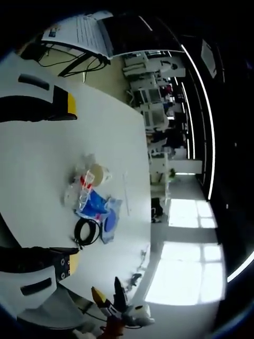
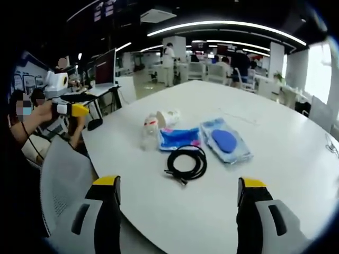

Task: Arrange the tabletop items into an orderly group along one side of the table until the central work area is clear of visible clutter.

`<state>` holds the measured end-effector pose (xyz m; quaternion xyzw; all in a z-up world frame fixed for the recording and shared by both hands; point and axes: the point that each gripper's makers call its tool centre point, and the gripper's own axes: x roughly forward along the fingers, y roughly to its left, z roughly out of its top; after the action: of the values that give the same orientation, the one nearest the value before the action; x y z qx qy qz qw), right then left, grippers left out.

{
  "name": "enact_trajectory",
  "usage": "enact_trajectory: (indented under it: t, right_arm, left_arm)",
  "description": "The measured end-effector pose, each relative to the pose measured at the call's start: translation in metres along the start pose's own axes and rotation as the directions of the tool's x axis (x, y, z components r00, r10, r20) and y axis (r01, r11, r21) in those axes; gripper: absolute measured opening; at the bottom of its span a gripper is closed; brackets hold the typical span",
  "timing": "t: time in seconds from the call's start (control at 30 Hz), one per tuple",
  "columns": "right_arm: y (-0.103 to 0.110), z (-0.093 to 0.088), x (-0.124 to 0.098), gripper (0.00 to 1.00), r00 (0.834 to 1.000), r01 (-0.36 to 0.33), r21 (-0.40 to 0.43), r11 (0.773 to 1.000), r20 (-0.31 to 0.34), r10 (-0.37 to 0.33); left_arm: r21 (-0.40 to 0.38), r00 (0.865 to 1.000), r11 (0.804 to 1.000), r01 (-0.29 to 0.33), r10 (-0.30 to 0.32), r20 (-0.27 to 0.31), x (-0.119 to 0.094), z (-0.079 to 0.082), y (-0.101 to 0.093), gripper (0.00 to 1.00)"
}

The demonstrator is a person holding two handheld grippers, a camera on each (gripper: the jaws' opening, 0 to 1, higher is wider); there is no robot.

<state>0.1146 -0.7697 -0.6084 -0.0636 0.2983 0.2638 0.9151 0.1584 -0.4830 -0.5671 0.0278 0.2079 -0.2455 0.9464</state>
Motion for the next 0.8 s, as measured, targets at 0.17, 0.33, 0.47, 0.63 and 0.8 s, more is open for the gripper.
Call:
enact_trajectory:
  t: [0.17, 0.33, 0.47, 0.63, 0.8]
  right_arm:
    - [0.005, 0.003, 0.009, 0.89, 1.000, -0.020, -0.007, 1.000, -0.004, 0.020]
    - [0.010, 0.007, 0.018, 0.88, 0.999, -0.038, -0.032, 0.999, -0.018, 0.038]
    - [0.014, 0.010, 0.025, 0.88, 0.998, -0.056, -0.042, 0.998, -0.021, 0.055]
    - [0.018, 0.015, 0.036, 0.87, 0.997, -0.080, -0.049, 0.996, -0.021, 0.079]
    - [0.024, 0.021, 0.047, 0.86, 0.994, -0.105, -0.067, 0.992, -0.022, 0.104]
  left_arm:
    - [0.005, 1.000, 1.000, -0.001, 0.001, -0.004, 0.002, -0.001, 0.003, 0.99]
    - [0.002, 1.000, 1.000, -0.001, 0.001, -0.020, 0.008, -0.008, 0.009, 0.98]
    - [-0.013, 1.000, 1.000, -0.002, 0.002, -0.020, 0.010, -0.011, 0.012, 0.98]
    - [-0.011, 1.000, 1.000, -0.001, 0.001, -0.011, 0.012, -0.013, 0.015, 0.98]
    - [0.011, 1.000, 1.000, -0.004, 0.004, -0.014, 0.014, -0.014, 0.021, 0.98]
